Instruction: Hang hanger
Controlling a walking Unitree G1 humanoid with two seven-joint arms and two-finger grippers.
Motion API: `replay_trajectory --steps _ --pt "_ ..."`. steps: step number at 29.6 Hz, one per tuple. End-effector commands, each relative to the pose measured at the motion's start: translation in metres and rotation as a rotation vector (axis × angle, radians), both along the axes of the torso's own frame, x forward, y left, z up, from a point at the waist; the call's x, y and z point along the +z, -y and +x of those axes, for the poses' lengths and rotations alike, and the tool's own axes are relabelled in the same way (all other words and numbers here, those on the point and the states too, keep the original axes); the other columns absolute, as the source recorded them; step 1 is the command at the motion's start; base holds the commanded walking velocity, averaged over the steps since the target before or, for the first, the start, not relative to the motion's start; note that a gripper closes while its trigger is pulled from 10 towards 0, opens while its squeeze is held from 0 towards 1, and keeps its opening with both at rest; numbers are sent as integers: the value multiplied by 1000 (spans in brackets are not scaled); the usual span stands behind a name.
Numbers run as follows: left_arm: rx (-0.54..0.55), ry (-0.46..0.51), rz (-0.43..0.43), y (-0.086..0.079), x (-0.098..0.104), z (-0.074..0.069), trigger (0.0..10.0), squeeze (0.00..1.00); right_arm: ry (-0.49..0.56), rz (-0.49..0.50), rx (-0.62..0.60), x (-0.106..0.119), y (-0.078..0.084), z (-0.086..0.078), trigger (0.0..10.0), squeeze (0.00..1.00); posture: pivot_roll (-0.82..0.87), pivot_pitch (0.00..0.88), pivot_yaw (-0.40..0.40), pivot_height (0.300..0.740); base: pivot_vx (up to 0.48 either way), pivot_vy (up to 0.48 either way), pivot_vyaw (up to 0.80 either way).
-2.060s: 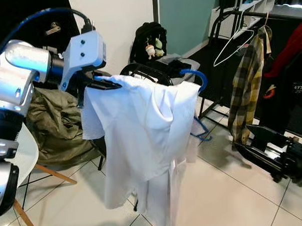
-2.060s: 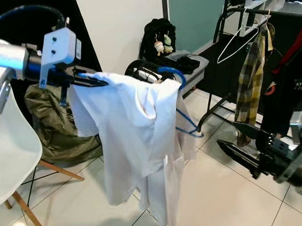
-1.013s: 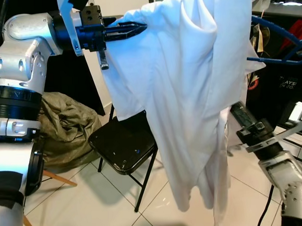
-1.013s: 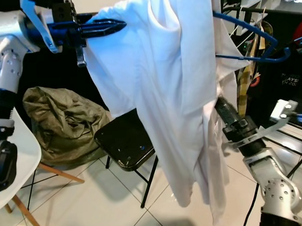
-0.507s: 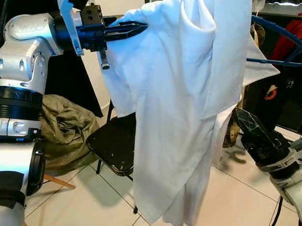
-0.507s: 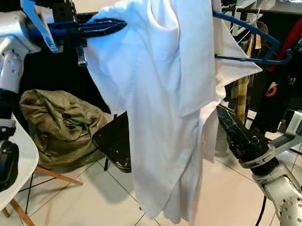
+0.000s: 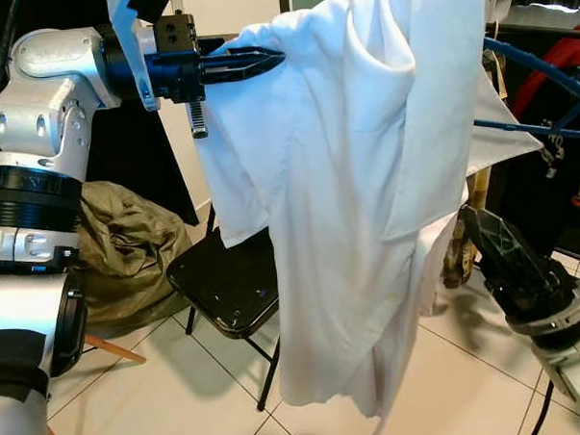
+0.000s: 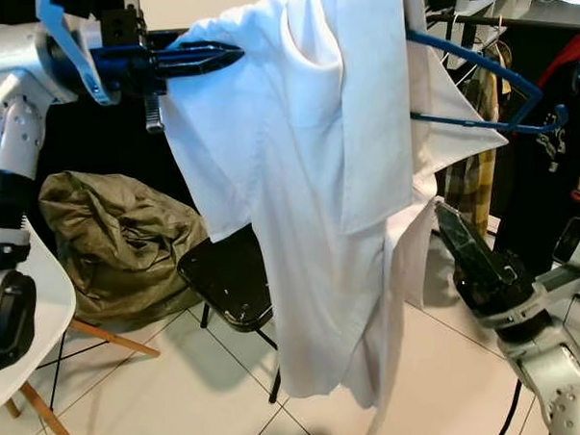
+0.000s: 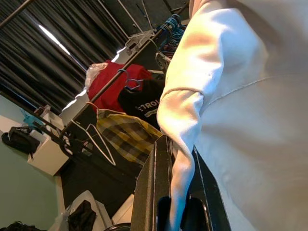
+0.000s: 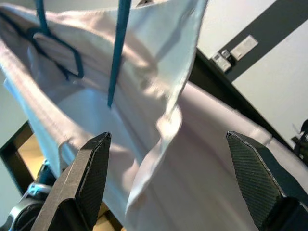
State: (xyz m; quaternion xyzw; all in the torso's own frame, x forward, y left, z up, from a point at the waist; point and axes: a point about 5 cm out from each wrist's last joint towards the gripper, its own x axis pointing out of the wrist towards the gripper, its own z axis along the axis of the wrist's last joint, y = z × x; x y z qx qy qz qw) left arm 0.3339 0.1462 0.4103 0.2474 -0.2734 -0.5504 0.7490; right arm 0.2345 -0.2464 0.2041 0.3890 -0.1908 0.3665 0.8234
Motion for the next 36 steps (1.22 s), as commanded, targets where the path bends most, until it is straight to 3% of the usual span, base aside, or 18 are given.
replay_trajectory --steps 1,10,27,31,32,33,34,36 --pt "-1 17 -44 -10 5 -4 6941 0 -11 15 -21 -1 3 2 10000 0 -65 33 92 740 0 0 0" --pt "-23 0 -44 -6 -3 -3 6902 0 -46 21 -60 2 2 15 9843 0 -69 27 88 740 0 0 0" --pt "-32 -29 -45 2 -18 0 6745 0 -37 -26 61 2 -23 10 10000 0 -71 28 88 740 0 0 0" --pt "-42 -31 -39 18 -24 -3 6471 0 -34 -40 76 2 -28 10 9333 0 -75 35 90 740 0 0 0" --pt "-45 -31 -37 24 -26 -4 6471 0 -31 -45 77 3 -29 11 8275 0 -75 35 90 740 0 0 0" --pt "-45 -31 -37 24 -26 -4 6471 0 -31 -45 77 3 -29 11 8275 0 -75 35 90 740 0 0 0" --pt "-48 -32 -36 28 -27 -5 6471 0 -35 -46 65 3 -29 12 0 0 -76 36 88 740 0 0 0" --pt "-48 -33 -36 30 -28 -5 6392 0 -35 -47 54 3 -29 14 0 0 -76 36 88 740 0 0 0"
